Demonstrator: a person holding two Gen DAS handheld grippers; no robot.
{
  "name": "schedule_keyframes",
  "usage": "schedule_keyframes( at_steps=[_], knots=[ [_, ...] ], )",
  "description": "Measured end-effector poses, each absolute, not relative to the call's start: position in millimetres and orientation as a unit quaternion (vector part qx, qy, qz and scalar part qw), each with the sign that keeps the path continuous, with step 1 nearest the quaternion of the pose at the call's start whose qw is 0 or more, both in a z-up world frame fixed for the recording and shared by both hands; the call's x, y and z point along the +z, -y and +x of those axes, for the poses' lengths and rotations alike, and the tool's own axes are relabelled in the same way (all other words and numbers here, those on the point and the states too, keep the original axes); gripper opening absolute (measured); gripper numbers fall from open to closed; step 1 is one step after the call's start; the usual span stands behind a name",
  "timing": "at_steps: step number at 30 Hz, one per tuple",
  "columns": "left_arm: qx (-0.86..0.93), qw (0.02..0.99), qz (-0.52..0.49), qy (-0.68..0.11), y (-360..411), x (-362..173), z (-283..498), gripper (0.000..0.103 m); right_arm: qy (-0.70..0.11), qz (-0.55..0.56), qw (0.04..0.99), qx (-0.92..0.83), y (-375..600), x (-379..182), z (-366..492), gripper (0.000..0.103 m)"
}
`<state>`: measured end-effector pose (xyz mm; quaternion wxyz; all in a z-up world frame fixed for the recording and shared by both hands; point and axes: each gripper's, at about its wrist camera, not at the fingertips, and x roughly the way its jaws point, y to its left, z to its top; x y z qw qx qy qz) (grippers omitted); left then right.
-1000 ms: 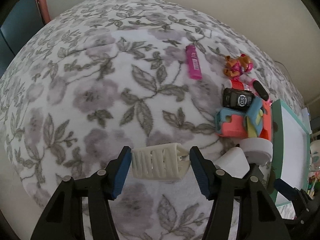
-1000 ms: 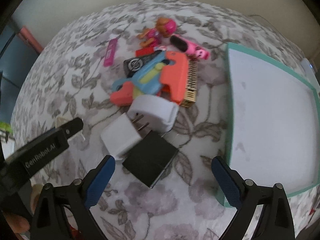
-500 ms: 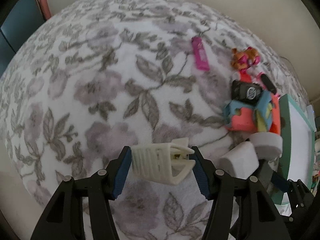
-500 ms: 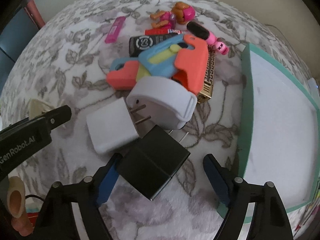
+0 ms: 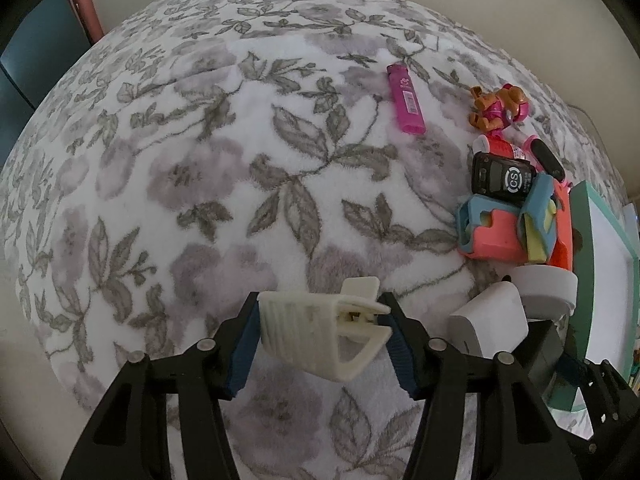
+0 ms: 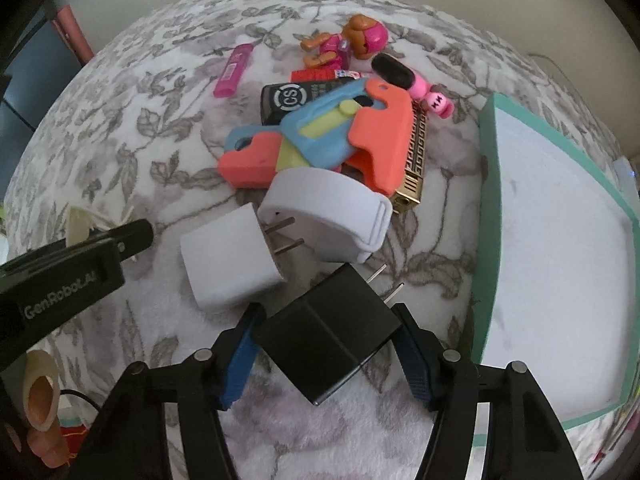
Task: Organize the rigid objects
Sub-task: 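Carry both items into the teal tray and open both grippers to release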
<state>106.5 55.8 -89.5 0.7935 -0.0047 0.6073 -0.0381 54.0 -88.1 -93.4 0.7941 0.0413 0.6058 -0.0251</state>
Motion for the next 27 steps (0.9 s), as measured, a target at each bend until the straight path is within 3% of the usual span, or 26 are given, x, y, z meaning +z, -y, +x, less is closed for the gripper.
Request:
schedule_keyframes(
  at_steps=[15,27],
  knots=[
    [-0.018,0.806,-0.008,-0.592,-53,-42,105,0.058,-0.575,0.102,0.811,-0.034,117,-59,42,0.066],
    [-0.055,0.827,-0.027,-0.558,17,20,96,0.058,-0.520,0.175,0.829,-0.104,163,-27,24,0.066]
  ],
)
